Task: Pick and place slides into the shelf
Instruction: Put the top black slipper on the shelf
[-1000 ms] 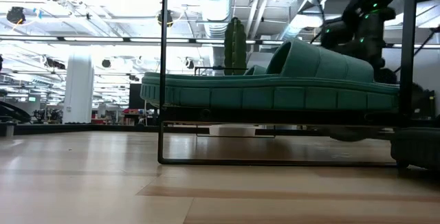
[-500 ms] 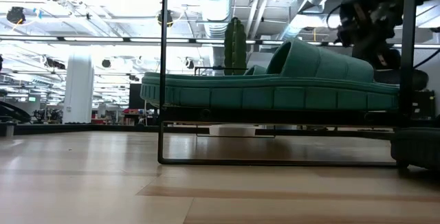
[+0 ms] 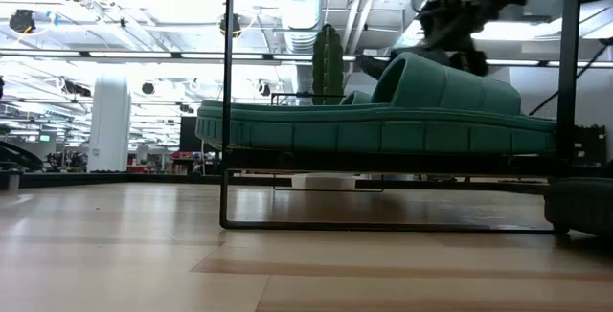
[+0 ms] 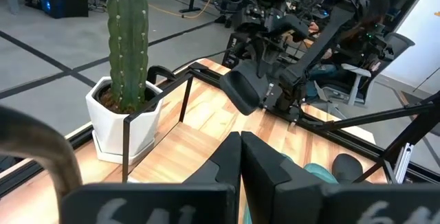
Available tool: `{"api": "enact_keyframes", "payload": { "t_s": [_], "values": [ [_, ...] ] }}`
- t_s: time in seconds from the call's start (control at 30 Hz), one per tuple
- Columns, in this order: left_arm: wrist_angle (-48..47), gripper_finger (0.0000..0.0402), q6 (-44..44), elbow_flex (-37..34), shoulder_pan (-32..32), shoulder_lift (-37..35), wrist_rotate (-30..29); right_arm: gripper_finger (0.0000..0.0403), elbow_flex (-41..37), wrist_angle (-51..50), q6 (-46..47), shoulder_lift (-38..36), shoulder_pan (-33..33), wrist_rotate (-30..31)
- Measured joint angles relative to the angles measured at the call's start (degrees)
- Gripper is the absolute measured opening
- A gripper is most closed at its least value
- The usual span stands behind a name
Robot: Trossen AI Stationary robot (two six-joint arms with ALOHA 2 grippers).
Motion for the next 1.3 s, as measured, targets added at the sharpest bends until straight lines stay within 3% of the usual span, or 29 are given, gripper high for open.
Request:
{"api": "enact_keyframes", "payload": {
  "t_s": [0.57, 0.83, 1.3],
  "values": [
    [-0.07, 0.0000, 0.00, 0.00, 0.00, -0.01, 0.03, 0.0000, 14.52, 8.78, 1.23, 21.49, 11.86, 2.87],
    [-0.07, 0.0000, -0.48, 0.00, -0.01, 0.00, 0.07, 0.0000, 15.38, 16.60, 7.61, 25.29, 15.17, 6.23],
    [-0.43, 0.0000, -2.96, 0.00, 0.00, -0.01, 0.44, 0.0000, 15.38, 18.28, 15.90, 26.16, 19.19, 14.12]
  ]
}}
